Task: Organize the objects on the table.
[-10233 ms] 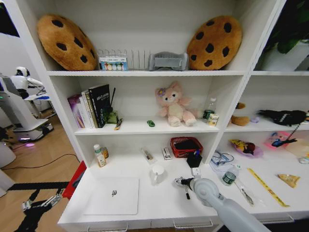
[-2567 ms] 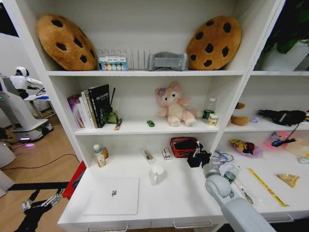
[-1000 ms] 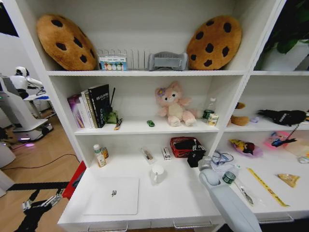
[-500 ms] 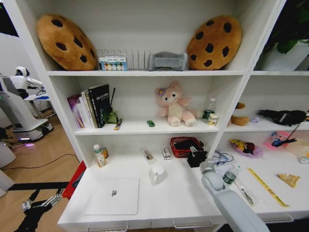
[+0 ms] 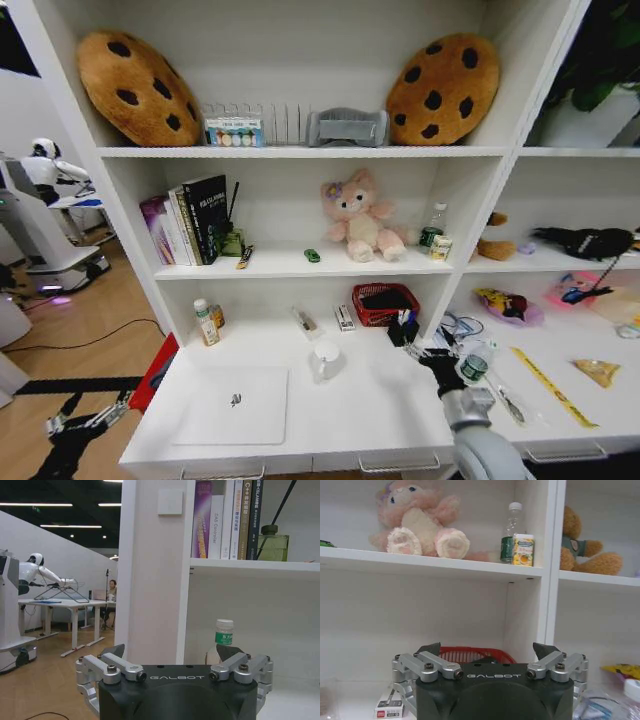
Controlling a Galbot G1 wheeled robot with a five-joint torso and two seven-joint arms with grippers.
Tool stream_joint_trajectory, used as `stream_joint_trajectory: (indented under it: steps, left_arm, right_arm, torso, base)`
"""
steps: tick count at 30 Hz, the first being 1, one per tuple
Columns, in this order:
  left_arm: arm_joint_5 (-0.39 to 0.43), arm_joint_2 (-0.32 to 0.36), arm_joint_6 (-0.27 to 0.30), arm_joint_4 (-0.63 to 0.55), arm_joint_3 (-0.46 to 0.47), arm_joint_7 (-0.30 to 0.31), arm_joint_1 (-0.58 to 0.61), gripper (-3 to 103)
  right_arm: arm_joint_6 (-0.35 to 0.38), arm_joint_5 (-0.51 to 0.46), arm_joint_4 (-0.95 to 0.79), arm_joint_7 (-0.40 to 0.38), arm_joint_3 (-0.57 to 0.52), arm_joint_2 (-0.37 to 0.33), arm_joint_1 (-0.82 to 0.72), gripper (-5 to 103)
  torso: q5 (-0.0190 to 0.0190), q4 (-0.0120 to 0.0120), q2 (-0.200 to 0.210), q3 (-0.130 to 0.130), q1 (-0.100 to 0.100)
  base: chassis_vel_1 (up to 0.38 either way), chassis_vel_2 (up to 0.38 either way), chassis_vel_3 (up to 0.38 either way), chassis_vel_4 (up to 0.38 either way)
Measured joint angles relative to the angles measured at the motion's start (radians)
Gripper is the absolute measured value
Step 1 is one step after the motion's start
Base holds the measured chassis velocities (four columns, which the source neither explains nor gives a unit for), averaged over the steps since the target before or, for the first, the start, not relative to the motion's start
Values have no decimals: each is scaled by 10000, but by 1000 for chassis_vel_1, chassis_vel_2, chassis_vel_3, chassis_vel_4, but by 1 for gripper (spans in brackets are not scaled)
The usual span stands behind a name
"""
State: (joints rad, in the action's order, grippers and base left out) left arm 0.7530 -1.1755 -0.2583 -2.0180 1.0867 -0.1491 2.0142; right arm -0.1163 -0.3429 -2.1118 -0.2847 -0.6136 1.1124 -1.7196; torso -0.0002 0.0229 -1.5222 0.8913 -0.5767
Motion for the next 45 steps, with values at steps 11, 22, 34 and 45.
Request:
stream_joint_trajectory:
  steps: [11, 22, 34, 45]
  left_arm:
    - [0, 0, 0, 0, 0, 0, 0, 100]
    - [0, 0, 0, 0, 0, 0, 0, 100]
    - [0, 0, -1, 1, 0, 0, 0, 100]
    - [0, 0, 0, 1, 0, 1, 0, 100]
  right_arm:
    - [-493, 562, 135, 303, -215, 1242, -769, 100]
    - [-507, 800, 116, 249, -100, 1807, -327, 100]
    - [-569, 749, 395, 242, -188, 1911, -157, 100]
    - [-273, 687, 68, -90, -82, 2004, 407, 100]
  torso:
    - [1, 0, 1, 1, 0]
    - [1, -1, 2, 1, 0]
    - [3, 0, 2, 2, -2]
    - [-4, -4, 2, 2, -2]
  base:
    - [0, 0, 0, 0]
    - [-20, -16, 15, 14]
    - [-59, -58, 51, 54]
    - [-19, -18, 18, 21]
